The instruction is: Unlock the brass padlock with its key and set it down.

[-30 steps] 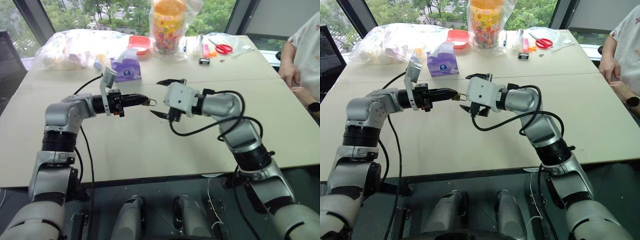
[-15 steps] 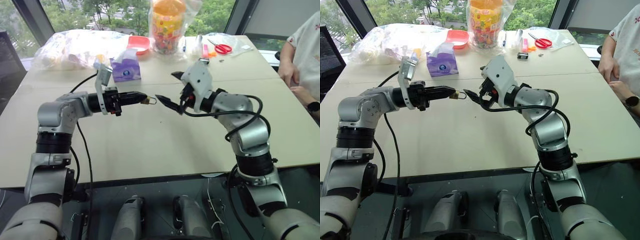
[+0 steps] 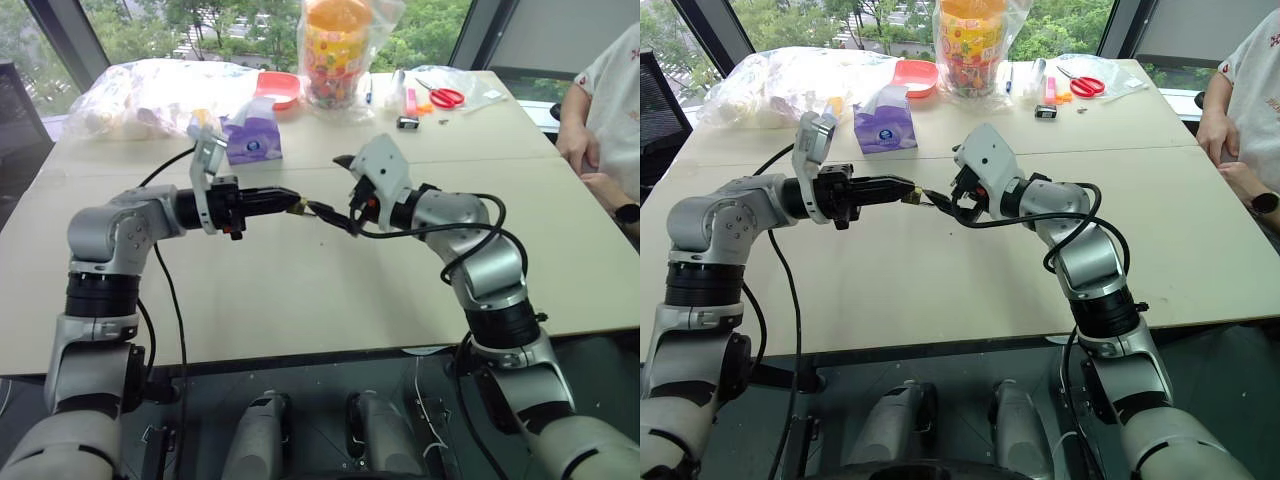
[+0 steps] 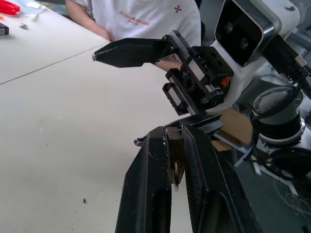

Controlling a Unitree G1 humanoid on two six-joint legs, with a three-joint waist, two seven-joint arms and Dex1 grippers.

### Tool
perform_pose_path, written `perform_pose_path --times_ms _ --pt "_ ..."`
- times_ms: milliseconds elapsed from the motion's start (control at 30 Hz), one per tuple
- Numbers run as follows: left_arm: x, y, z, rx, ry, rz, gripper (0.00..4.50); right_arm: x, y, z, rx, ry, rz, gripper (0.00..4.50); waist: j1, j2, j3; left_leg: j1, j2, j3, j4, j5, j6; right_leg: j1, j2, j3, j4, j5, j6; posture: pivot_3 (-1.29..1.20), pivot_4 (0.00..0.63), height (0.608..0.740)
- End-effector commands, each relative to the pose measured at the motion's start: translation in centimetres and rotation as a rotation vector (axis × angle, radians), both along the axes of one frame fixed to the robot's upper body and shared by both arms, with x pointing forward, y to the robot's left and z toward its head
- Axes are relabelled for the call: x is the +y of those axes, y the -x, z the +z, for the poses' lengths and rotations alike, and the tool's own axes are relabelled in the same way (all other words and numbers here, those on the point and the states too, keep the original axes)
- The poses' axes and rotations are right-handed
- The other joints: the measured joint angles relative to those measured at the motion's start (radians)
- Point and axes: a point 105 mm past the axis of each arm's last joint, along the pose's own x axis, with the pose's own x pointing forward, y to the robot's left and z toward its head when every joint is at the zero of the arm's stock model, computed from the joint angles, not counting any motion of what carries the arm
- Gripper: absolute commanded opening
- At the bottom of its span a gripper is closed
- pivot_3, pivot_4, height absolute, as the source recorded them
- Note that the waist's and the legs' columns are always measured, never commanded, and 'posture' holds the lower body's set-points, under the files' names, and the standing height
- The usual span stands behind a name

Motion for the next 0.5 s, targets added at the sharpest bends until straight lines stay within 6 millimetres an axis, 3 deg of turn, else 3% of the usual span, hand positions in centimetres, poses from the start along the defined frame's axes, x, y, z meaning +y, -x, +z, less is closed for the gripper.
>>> perform_pose_path --times_ms 33,200,300,400,500 --pt "0.3 0.4 1.7 -0.067 0.03 -0.009 0.15 0.3 0.5 0.3 0.011 -0.004 0.046 4.48 0.0 0.0 0.0 0.0 0.0 0.0 0.0 0.0 0.0 0.0 0.0 0.0 0.0 0.0 0.0 0.0 0.15 0.74" --pt "0.1 0.2 1.5 -0.067 0.027 -0.008 0.15 -0.2 0.4 0.1 0.022 0.001 0.033 4.48 0.0 0.0 0.0 0.0 0.0 0.0 0.0 0.0 0.0 0.0 0.0 0.0 0.0 0.0 0.0 0.0 0.15 0.74" --pt "-0.6 -0.1 0.6 -0.043 0.019 -0.011 0.15 -2.3 -0.6 0.2 -0.011 0.034 -0.061 4.48 0.002 0.0 0.0 0.0 0.0 0.0 0.0 0.0 0.0 0.0 0.0 0.0 0.0 0.0 0.0 0.0 0.15 0.74" --pt "-2.7 -1.7 -2.5 0.03 -0.001 0.038 0.15 -6.4 -0.2 -1.7 -0.015 0.217 -0.16 4.48 0.025 0.0 0.0 0.0 -0.001 0.0 0.0 0.0 0.0 0.001 -0.001 0.0 -0.001 -0.001 -0.001 0.0 0.15 0.74" --pt "-4.7 -3.9 -5.5 0.141 -0.022 0.124 0.15 -7.4 1.5 -2.7 0.13 0.144 -0.175 4.48 0.028 -0.001 0.0 0.0 -0.002 0.0 0.004 -0.003 0.004 0.004 -0.002 0.0 -0.003 -0.003 -0.002 0.0 0.15 0.74"
